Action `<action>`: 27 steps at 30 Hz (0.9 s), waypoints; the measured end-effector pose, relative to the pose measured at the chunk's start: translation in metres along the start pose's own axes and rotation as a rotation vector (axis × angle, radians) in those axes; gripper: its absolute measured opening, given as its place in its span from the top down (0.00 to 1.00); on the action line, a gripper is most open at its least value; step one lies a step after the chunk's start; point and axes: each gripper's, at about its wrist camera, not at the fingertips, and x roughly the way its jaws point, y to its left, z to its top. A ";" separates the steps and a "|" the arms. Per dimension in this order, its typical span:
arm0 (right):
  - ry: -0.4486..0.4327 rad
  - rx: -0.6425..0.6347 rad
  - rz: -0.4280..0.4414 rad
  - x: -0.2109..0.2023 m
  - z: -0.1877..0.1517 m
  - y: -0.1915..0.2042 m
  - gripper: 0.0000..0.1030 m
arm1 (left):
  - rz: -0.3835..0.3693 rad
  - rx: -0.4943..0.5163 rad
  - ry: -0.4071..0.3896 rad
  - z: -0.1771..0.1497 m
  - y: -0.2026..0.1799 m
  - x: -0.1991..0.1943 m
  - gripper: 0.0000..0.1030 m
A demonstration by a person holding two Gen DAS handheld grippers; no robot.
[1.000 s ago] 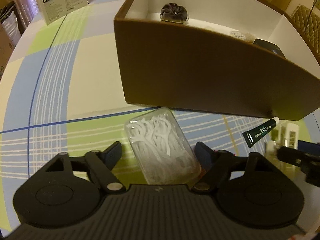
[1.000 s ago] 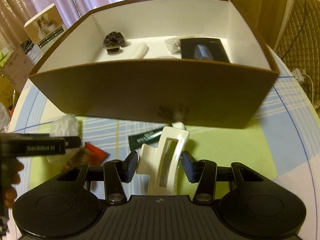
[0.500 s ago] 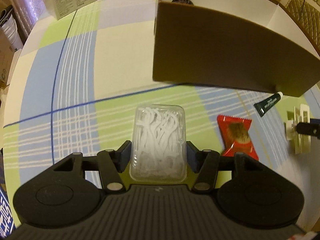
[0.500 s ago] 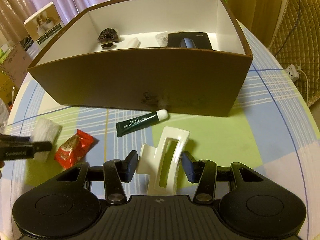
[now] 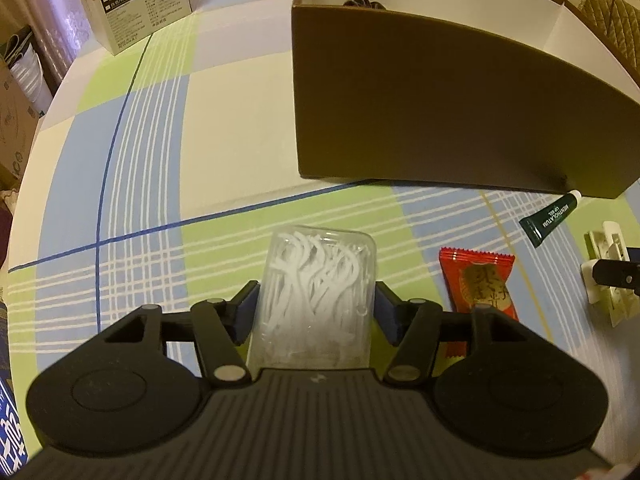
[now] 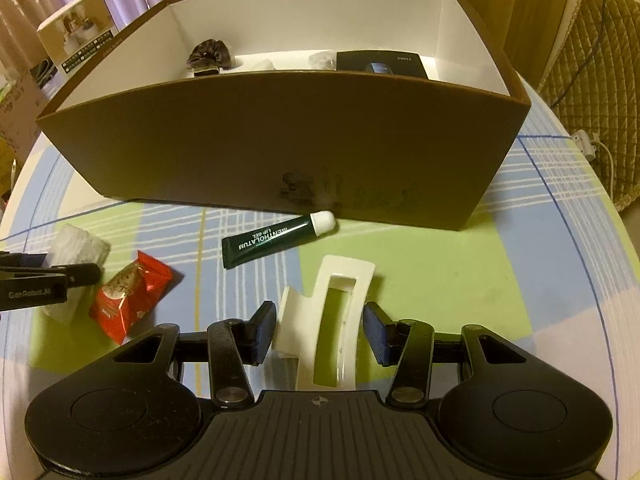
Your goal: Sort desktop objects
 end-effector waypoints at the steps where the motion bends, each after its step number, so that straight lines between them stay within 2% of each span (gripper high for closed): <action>1: 0.003 -0.003 0.000 0.001 0.000 0.000 0.56 | -0.001 0.001 -0.001 -0.001 -0.001 -0.001 0.47; 5: 0.005 -0.025 -0.004 -0.001 -0.003 0.004 0.63 | -0.010 0.010 0.002 -0.007 -0.002 -0.005 0.47; 13: -0.005 -0.051 0.030 -0.014 -0.006 0.011 0.64 | -0.054 -0.007 0.019 -0.021 0.000 -0.019 0.48; 19: -0.037 -0.069 0.071 -0.033 -0.001 0.018 0.64 | -0.077 -0.001 -0.029 -0.020 -0.001 -0.045 0.48; 27: -0.091 -0.083 0.138 -0.055 0.011 0.029 0.64 | -0.117 0.011 -0.139 0.000 -0.004 -0.084 0.48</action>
